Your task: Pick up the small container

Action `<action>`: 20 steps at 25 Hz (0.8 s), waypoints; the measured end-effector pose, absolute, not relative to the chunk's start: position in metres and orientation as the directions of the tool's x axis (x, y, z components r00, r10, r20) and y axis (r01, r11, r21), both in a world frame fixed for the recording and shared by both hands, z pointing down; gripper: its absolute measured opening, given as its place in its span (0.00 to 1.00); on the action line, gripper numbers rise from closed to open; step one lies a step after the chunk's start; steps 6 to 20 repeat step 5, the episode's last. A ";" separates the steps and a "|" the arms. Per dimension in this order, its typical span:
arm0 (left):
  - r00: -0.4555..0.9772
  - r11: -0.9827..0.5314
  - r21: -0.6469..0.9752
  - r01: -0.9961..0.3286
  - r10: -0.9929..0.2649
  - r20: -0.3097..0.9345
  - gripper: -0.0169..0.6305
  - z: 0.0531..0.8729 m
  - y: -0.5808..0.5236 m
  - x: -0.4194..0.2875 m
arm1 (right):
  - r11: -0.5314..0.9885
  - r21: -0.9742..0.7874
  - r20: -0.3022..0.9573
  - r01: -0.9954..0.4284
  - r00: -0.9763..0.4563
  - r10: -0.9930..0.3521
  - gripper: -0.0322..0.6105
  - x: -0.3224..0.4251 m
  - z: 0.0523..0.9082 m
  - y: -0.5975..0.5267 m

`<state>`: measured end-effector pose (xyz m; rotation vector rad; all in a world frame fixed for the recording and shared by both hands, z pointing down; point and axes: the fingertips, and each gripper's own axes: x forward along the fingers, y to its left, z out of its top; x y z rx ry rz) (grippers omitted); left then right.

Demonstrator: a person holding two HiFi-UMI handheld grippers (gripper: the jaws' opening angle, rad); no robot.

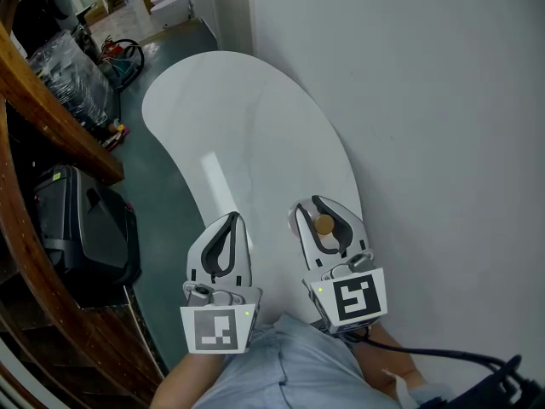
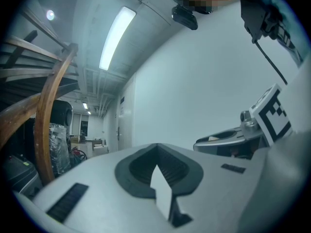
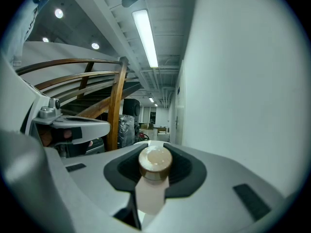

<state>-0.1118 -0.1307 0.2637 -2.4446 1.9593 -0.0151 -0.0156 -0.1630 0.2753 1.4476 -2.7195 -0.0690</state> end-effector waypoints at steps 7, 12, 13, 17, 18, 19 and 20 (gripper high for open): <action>0.216 -0.216 -0.007 -0.976 -0.976 0.001 0.02 0.263 -0.130 -0.114 | 0.557 0.070 0.033 -0.828 -0.556 -0.831 0.19 -0.018 0.274 -0.162; 0.216 -0.216 -0.007 -0.976 -0.976 0.001 0.02 0.263 -0.130 -0.114 | 0.557 0.070 0.033 -0.828 -0.556 -0.831 0.19 -0.018 0.274 -0.162; 0.216 -0.216 -0.007 -0.976 -0.976 0.001 0.02 0.263 -0.130 -0.114 | 0.557 0.070 0.033 -0.828 -0.556 -0.831 0.19 -0.018 0.274 -0.162; 0.216 -0.216 -0.007 -0.976 -0.976 0.001 0.02 0.263 -0.130 -0.114 | 0.557 0.070 0.033 -0.828 -0.556 -0.831 0.19 -0.018 0.274 -0.162; 0.216 -0.216 -0.007 -0.976 -0.976 0.001 0.02 0.263 -0.130 -0.114 | 0.557 0.070 0.033 -0.828 -0.556 -0.831 0.19 -0.018 0.274 -0.162; 0.216 -0.216 -0.007 -0.976 -0.976 0.001 0.02 0.263 -0.130 -0.114 | 0.557 0.070 0.033 -0.828 -0.556 -0.831 0.19 -0.018 0.274 -0.162; 0.216 -0.216 -0.007 -0.976 -0.976 0.001 0.02 0.263 -0.130 -0.114 | 0.557 0.070 0.033 -0.828 -0.556 -0.831 0.19 -0.018 0.274 -0.162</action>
